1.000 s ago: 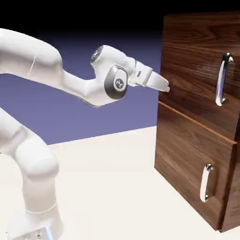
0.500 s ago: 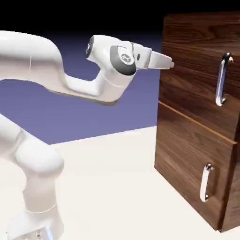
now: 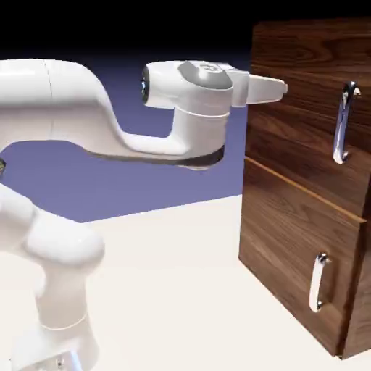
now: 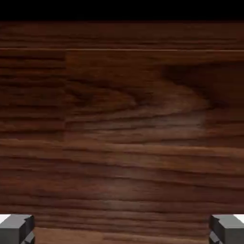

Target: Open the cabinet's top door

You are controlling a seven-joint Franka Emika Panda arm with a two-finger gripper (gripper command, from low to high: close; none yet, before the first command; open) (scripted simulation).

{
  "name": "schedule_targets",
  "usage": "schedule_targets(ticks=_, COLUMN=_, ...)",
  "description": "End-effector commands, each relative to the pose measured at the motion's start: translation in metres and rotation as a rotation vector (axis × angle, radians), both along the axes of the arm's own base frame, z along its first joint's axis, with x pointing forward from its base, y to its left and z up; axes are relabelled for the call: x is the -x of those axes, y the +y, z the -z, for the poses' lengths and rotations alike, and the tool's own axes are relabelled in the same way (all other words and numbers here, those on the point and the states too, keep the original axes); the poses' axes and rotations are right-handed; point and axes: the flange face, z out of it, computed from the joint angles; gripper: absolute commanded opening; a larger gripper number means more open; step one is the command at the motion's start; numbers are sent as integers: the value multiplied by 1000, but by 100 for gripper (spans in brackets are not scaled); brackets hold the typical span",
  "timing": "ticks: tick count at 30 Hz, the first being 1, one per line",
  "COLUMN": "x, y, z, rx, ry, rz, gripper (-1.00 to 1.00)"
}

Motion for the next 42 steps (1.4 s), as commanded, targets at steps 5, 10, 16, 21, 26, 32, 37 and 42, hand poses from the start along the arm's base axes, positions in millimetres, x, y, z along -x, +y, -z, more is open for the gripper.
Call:
schedule_targets(ticks=5, x=-7, y=-30, z=10, rx=-10, ry=-28, rz=7, gripper=0)
schedule_targets(ticks=10, x=-16, y=-63, z=26, rx=-19, ry=-44, rz=18, gripper=0)
schedule_targets(ticks=16, x=-30, y=-105, z=51, rx=-26, ry=-47, rz=36, gripper=0)
schedule_targets(ticks=21, x=-47, y=-124, z=64, rx=-29, ry=-43, rz=46, gripper=0)
schedule_targets(ticks=26, x=-86, y=-121, z=64, rx=-28, ry=-43, rz=46, gripper=0)
schedule_targets(ticks=32, x=-62, y=-113, z=64, rx=-26, ry=-44, rz=106, gripper=-100)
schedule_targets(ticks=37, x=-33, y=-101, z=64, rx=-24, ry=-45, rz=180, gripper=-100)
schedule_targets(ticks=42, x=-6, y=-87, z=64, rx=-23, ry=-46, rz=252, gripper=-100)
